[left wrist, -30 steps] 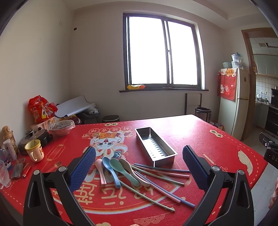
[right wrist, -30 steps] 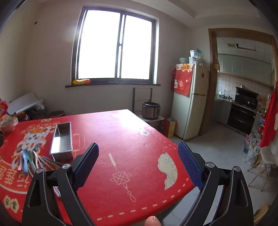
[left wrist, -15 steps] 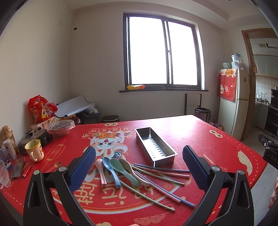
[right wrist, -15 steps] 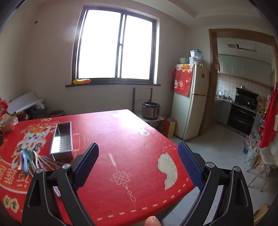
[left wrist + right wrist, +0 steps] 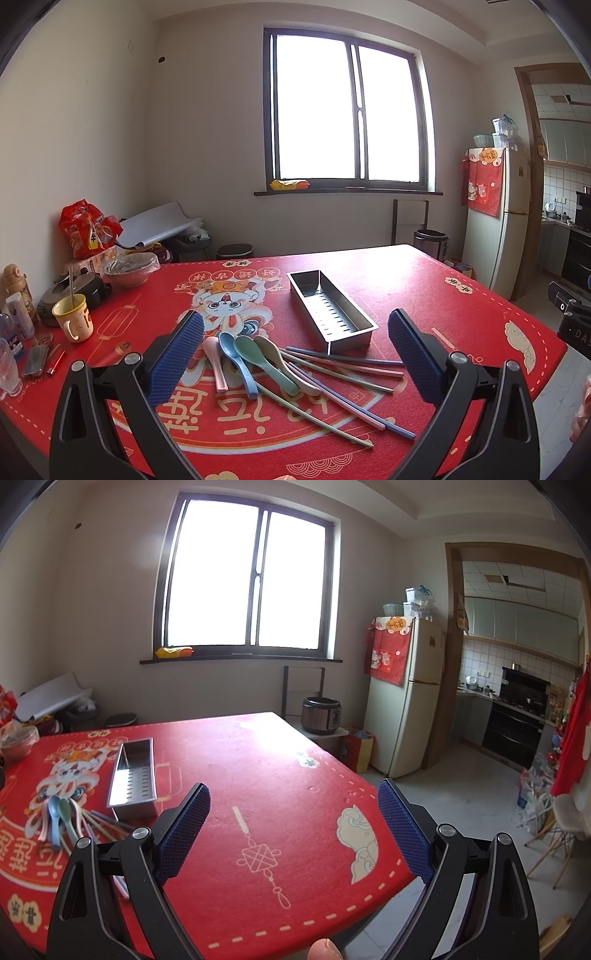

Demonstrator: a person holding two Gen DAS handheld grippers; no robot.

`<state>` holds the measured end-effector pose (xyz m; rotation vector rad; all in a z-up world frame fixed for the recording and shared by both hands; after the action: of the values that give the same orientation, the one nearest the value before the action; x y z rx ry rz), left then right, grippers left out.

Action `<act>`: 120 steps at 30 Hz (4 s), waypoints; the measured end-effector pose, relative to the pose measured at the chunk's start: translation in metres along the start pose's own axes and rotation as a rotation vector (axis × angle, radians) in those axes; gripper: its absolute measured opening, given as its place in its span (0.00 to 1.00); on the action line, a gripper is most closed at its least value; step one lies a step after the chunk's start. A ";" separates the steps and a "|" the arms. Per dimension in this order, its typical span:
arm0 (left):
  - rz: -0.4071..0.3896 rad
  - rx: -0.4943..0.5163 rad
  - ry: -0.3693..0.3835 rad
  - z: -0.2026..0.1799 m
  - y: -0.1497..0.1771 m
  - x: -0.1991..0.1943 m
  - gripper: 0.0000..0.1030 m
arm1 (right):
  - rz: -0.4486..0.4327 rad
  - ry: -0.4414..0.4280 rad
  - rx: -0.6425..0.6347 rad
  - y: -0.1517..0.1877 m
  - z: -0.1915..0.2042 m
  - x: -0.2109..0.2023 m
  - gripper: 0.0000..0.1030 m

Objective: Organize utensils

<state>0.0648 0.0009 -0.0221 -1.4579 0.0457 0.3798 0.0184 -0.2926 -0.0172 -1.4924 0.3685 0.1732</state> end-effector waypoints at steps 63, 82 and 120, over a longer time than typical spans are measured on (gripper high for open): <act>0.440 0.080 -0.111 0.057 0.099 0.154 0.95 | 0.425 -0.560 -0.016 0.080 0.115 0.190 0.86; 0.605 0.094 -0.168 0.090 0.117 0.229 0.66 | 0.404 -0.583 0.066 0.070 0.107 0.240 0.86; 0.679 0.087 -0.046 0.098 0.134 0.252 0.15 | 0.477 -0.592 0.062 0.083 0.114 0.250 0.86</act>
<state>0.2453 0.1609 -0.2036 -1.3163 0.5227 0.9494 0.2383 -0.2013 -0.1766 -1.2025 0.2366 0.9497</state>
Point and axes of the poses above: each gripper's, at about its wrist camera, not at the fingertips, and x roughly the way its jaws point, z to its left, y to its underside, the point moved 7 cm from there along x, roughly the way its jaws point, and after that the axes turned 15 degrees about -y, right-handed, at the moved point
